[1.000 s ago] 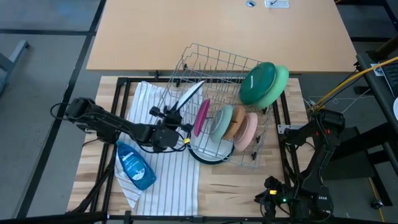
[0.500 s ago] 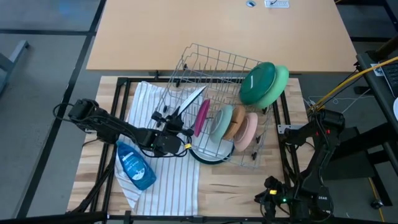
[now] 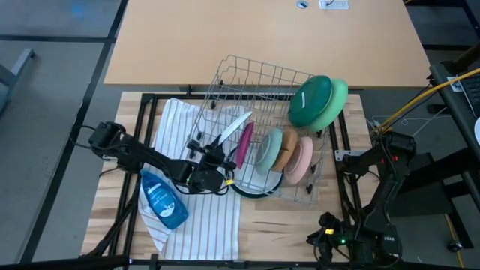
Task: Sort dishes
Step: Put the blue plate in the dish rack
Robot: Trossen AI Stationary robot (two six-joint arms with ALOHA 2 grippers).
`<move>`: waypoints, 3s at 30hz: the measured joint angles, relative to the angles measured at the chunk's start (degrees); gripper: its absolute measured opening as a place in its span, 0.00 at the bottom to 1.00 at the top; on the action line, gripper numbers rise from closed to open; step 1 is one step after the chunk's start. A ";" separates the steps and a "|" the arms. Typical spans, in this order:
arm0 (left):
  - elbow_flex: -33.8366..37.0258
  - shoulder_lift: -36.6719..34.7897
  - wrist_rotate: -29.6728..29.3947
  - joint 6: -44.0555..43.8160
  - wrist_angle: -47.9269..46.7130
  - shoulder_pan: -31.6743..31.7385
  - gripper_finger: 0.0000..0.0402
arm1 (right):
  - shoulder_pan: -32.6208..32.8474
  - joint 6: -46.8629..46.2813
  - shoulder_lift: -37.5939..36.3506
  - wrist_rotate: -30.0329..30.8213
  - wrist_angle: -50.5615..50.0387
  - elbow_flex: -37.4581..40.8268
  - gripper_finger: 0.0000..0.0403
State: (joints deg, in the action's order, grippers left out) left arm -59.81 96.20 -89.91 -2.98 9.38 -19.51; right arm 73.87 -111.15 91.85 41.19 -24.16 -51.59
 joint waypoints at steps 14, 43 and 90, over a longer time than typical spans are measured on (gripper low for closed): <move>0.00 5.03 -0.18 -4.13 0.08 -0.43 0.02 | -2.13 1.15 0.00 2.36 -0.16 0.00 0.21; -0.04 4.94 5.07 -4.67 -1.91 -5.53 0.15 | -4.15 3.68 0.01 1.25 -0.47 0.00 0.21; -0.04 4.96 10.22 -29.91 -3.05 -8.86 0.38 | -4.15 3.52 0.02 1.22 -0.42 0.00 0.21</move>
State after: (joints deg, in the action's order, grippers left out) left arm -59.86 101.16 -79.69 -32.89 6.33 -28.36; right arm 69.71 -107.63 91.88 42.41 -24.58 -51.59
